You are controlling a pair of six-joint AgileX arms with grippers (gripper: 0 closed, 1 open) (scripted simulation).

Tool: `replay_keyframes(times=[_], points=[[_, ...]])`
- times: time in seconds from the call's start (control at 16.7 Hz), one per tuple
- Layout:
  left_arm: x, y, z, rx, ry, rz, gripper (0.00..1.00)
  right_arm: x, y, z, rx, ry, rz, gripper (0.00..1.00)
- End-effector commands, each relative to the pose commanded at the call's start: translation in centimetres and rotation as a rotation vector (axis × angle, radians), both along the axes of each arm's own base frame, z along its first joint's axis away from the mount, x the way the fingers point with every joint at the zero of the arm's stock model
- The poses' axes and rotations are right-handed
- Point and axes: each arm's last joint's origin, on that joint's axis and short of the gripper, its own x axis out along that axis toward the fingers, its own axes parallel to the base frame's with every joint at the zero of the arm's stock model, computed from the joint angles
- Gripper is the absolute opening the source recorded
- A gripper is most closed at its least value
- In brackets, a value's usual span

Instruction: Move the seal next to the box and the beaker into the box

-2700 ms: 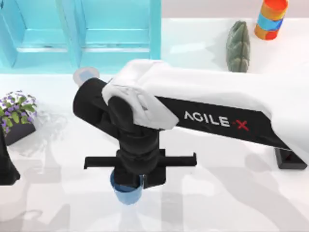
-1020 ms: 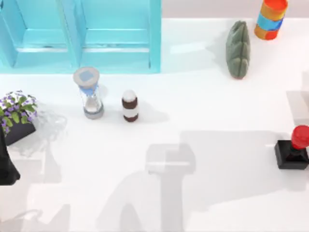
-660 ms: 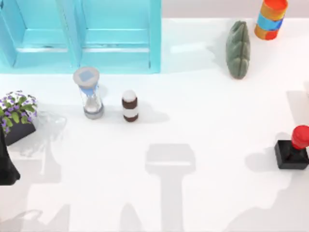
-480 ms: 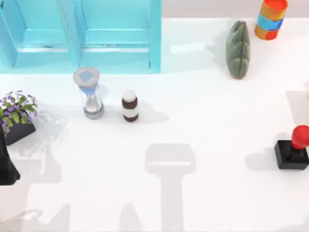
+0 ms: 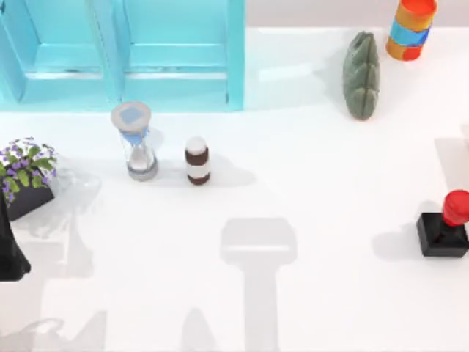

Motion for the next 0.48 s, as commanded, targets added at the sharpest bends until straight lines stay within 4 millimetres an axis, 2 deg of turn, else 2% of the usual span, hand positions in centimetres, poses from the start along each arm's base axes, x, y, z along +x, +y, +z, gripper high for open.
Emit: replay_keyframes(times=[0.48], points=[[0.0,0.0,0.0,0.000,0.000,0.000,1.00,0.1,0.3,-2.5,-0.005,-0.007,-0.001,0.00]])
